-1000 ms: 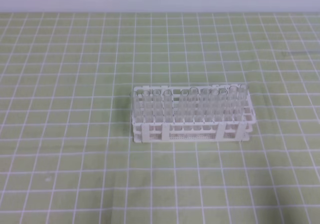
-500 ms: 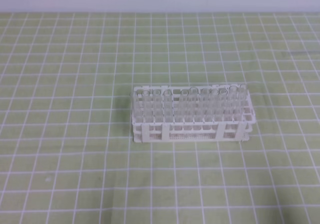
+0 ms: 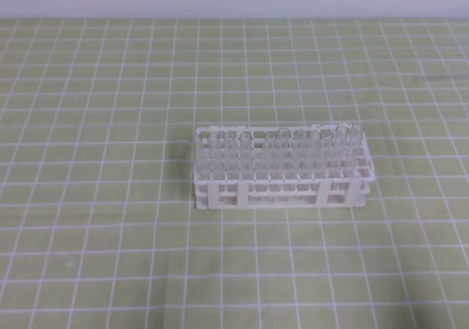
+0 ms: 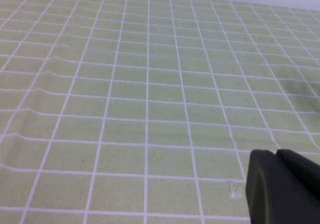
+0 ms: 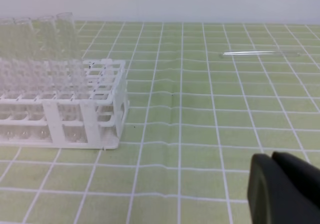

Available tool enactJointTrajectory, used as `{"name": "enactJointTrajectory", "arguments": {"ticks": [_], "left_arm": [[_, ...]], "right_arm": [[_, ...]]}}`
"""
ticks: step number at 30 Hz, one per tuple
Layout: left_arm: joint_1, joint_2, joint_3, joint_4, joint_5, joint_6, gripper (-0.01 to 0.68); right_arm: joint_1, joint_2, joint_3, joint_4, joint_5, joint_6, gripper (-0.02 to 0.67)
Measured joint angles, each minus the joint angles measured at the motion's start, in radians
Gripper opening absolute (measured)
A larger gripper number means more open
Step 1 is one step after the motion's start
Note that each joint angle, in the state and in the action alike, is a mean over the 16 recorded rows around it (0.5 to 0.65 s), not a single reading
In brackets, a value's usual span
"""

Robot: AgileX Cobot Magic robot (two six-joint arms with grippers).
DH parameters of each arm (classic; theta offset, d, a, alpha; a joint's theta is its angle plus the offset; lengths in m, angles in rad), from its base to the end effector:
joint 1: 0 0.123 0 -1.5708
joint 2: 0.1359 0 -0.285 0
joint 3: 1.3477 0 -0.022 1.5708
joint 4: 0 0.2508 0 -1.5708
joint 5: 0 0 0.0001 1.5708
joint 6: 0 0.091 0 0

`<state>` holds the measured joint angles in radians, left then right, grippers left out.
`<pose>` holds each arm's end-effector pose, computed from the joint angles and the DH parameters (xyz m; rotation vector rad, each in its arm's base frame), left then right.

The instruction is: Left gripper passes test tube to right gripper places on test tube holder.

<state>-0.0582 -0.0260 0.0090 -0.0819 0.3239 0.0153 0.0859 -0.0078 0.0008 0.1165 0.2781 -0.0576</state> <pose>0.0524 -0.0054 0.1824 0.0150 1.7907 -0.1098 0.0539 0.0076 0.1883 -0.0509 1.7539 0.1304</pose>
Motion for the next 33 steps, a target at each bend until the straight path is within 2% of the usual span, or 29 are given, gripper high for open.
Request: {"name": "enactJointTrajectory", "arguments": {"ticks": [33], "left_arm": [[-0.001,0.02,-0.008,-0.001,0.009,0.001,-0.003]], "right_arm": [[0.0,0.0,0.0,0.002,0.0,0.0,-0.016]]}}
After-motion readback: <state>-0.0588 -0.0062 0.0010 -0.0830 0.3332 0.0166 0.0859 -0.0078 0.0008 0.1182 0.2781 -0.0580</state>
